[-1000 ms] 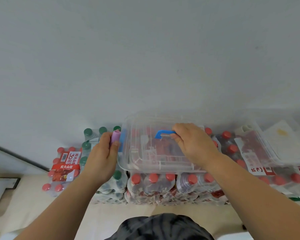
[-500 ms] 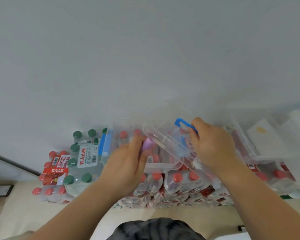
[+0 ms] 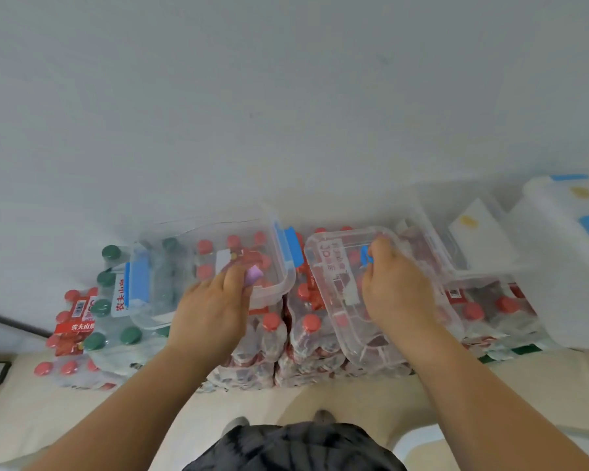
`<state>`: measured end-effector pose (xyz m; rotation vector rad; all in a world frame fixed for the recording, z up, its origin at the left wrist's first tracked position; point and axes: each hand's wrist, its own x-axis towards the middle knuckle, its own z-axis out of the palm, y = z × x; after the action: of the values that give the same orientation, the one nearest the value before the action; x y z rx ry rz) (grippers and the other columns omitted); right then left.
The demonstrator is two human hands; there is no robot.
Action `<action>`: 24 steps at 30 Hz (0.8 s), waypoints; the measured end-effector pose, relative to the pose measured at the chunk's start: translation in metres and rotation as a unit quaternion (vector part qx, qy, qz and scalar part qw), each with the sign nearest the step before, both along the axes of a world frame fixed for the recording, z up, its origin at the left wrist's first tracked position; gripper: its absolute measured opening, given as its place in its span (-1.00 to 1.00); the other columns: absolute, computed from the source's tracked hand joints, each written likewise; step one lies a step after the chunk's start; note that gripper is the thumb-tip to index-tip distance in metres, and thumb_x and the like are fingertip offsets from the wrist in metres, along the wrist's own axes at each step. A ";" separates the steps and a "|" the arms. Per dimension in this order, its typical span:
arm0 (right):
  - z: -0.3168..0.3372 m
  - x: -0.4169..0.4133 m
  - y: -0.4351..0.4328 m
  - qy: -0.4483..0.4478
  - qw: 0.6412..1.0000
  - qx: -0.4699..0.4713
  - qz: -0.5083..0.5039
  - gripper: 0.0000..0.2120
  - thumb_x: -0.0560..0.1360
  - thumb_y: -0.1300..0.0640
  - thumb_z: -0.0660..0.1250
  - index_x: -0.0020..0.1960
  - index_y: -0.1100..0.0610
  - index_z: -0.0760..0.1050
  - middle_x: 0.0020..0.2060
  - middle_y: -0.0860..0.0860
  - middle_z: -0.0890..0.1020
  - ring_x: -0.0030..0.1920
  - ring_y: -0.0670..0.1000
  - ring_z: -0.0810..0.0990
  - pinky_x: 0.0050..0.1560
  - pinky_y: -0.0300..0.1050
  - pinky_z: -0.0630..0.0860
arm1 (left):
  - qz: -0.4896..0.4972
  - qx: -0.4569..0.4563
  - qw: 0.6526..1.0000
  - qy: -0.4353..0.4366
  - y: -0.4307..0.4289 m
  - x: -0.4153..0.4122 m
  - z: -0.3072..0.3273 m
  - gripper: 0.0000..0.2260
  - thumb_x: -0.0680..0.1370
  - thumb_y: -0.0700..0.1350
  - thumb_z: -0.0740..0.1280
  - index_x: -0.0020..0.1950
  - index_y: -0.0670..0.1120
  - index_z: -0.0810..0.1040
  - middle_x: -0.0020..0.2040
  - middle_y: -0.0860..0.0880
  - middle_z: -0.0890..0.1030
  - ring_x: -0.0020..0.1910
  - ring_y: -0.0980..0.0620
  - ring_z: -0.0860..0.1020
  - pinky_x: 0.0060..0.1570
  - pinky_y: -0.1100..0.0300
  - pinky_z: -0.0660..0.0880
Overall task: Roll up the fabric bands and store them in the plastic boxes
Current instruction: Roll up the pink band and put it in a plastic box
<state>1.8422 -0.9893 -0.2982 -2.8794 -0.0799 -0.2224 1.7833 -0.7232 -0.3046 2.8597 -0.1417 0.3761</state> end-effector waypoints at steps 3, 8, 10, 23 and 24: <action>-0.018 0.006 0.007 0.046 0.998 0.007 0.032 -0.75 0.52 0.27 0.26 0.19 0.13 0.40 -0.04 0.07 0.59 -0.19 0.10 0.51 -0.30 -0.06 0.41 | 0.033 -0.073 0.996 0.028 0.000 -0.002 0.011 -0.81 0.68 0.04 0.16 0.06 -0.07 0.43 -0.33 0.01 0.54 -0.47 -0.15 0.50 -0.45 0.14 0.28; -0.041 0.016 0.015 0.158 0.980 0.115 0.028 -0.79 0.63 0.18 0.23 0.25 0.05 0.46 0.15 0.05 0.60 -0.08 0.03 0.59 -0.22 -0.18 0.43 | 0.046 -0.193 0.976 0.094 0.010 -0.007 0.029 -0.76 0.67 0.15 0.10 0.09 0.04 0.45 -0.17 0.14 0.52 -0.24 0.09 0.54 -0.25 0.08 0.49; -0.046 0.018 0.015 0.176 0.977 0.111 0.038 -0.74 0.65 0.07 0.22 0.32 0.06 0.46 0.24 0.05 0.55 0.09 0.06 0.57 -0.03 -0.17 0.45 | 0.050 -0.220 0.969 0.100 0.016 -0.009 0.036 -0.75 0.67 0.17 0.11 0.06 0.05 0.46 -0.11 0.16 0.50 -0.15 0.17 0.52 -0.17 0.25 0.47; 0.035 0.010 0.081 0.009 0.960 0.245 0.137 -0.76 0.57 -0.06 0.34 0.15 0.03 0.60 0.05 -0.09 0.59 0.09 -0.10 0.53 0.13 -0.21 0.48 | 0.129 -0.353 0.921 0.102 0.033 -0.003 0.054 -0.65 0.60 0.26 0.21 -0.04 0.02 0.59 -0.13 -0.01 0.61 -0.15 0.03 0.55 -0.09 0.09 0.53; 0.048 0.006 0.097 0.058 0.940 0.287 0.176 -0.79 0.56 -0.07 0.37 0.13 -0.01 0.60 -0.01 -0.16 0.61 0.01 -0.19 0.55 0.05 -0.32 0.48 | 0.130 -0.376 0.912 0.101 0.030 -0.003 0.056 -0.69 0.60 0.25 0.23 -0.03 0.06 0.61 -0.14 0.01 0.62 -0.16 0.04 0.56 -0.10 0.10 0.53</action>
<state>1.8481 -0.8922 -0.2500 -2.2398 -0.4286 -0.0010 1.7801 -0.6929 -0.2484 2.1230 0.3549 0.1304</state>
